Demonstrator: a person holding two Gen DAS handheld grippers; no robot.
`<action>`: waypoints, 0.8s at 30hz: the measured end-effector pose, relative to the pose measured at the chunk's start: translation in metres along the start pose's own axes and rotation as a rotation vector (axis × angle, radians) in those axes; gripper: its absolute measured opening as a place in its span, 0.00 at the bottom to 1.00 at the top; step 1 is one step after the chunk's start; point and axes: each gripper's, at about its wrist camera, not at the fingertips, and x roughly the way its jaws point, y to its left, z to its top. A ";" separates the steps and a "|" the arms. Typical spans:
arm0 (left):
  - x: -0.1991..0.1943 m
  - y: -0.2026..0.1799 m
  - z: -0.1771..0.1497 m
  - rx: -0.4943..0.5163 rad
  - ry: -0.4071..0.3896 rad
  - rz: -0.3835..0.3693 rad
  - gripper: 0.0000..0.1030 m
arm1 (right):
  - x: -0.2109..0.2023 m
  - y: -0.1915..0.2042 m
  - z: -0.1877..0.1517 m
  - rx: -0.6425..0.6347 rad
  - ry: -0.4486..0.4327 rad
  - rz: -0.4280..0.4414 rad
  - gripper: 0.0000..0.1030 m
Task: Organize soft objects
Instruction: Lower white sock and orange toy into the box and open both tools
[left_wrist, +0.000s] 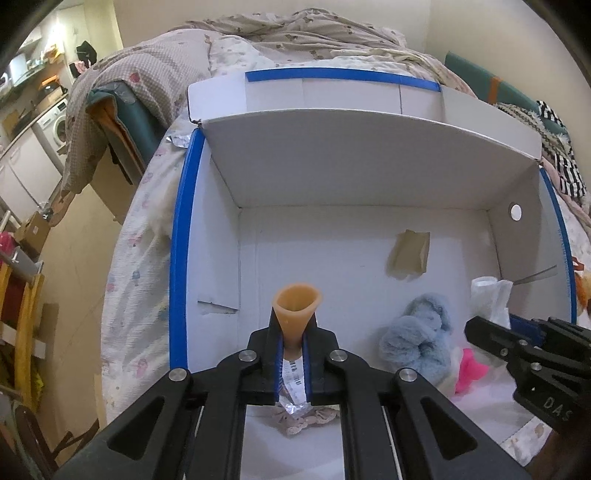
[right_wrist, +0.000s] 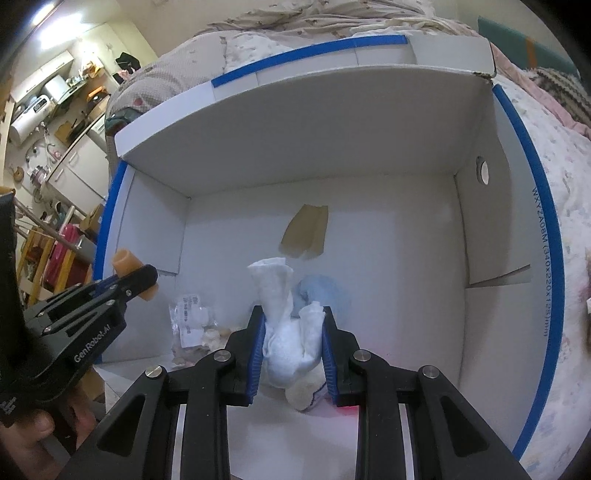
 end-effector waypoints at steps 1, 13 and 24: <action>0.000 0.001 0.000 0.000 0.000 0.002 0.07 | -0.001 0.000 0.000 0.000 -0.005 0.000 0.28; -0.008 0.001 0.000 0.003 -0.040 0.006 0.22 | -0.023 0.000 0.005 0.024 -0.110 0.022 0.60; -0.034 -0.006 0.002 0.025 -0.150 -0.019 0.57 | -0.042 -0.004 0.009 0.060 -0.216 0.039 0.99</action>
